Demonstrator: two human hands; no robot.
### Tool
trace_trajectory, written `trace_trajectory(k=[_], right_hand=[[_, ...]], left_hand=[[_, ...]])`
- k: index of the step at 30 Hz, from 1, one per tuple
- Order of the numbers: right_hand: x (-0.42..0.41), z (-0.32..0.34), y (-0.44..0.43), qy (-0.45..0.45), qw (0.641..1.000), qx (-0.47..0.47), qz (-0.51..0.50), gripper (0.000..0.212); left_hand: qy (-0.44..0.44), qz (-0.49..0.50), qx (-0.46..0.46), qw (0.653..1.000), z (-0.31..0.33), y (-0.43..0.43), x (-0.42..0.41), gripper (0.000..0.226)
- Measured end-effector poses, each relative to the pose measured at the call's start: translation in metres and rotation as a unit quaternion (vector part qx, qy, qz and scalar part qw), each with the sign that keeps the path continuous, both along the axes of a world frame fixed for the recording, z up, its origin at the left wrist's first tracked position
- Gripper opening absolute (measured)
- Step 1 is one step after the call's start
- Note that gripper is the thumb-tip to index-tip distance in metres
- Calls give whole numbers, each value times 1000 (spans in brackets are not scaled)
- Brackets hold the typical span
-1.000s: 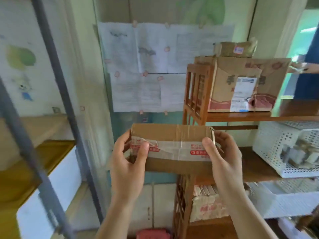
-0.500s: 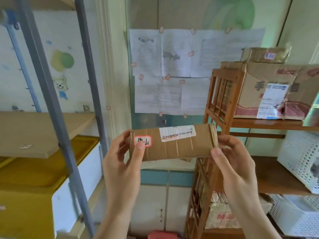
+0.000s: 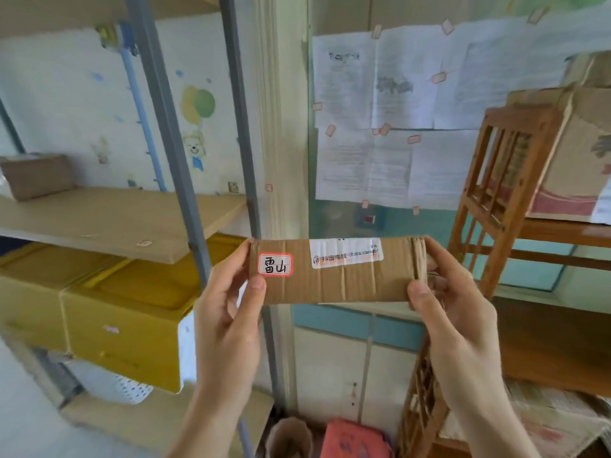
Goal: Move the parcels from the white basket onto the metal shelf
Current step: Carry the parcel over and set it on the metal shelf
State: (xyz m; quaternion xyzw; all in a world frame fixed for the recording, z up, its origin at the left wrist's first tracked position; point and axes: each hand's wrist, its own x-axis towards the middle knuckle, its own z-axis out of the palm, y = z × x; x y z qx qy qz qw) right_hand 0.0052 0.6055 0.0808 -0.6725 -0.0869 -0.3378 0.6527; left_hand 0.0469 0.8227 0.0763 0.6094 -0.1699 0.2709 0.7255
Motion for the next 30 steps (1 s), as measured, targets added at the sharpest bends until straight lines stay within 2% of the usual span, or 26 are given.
trace_trajectory(k=[3, 6, 10, 15, 22, 27, 30], right_hand=[[6, 2, 23, -28, 999, -23, 22, 54], [11, 9, 49, -53, 997, -20, 44, 49], [20, 15, 98, -66, 997, -23, 16, 50], [46, 3, 182, -70, 997, 6, -7, 44], [114, -11, 350, -59, 998, 20, -28, 53], [156, 5, 409, -8, 997, -28, -65, 50], [188, 15, 418, 44, 981, -122, -146, 43]], left_hand=[[-24, 6, -44, 999, 2, 25, 0, 31], [-40, 13, -117, 992, 8, 48, 6, 18], [-34, 47, -125, 991, 9, 91, 21, 26], [-39, 42, -113, 992, 3, 171, 47, 22], [-8, 13, -125, 992, -3, 344, 111, 24], [21, -9, -92, 995, 10, 410, 164, 24], [45, -5, -17, 999, 17, 421, 212, 30]])
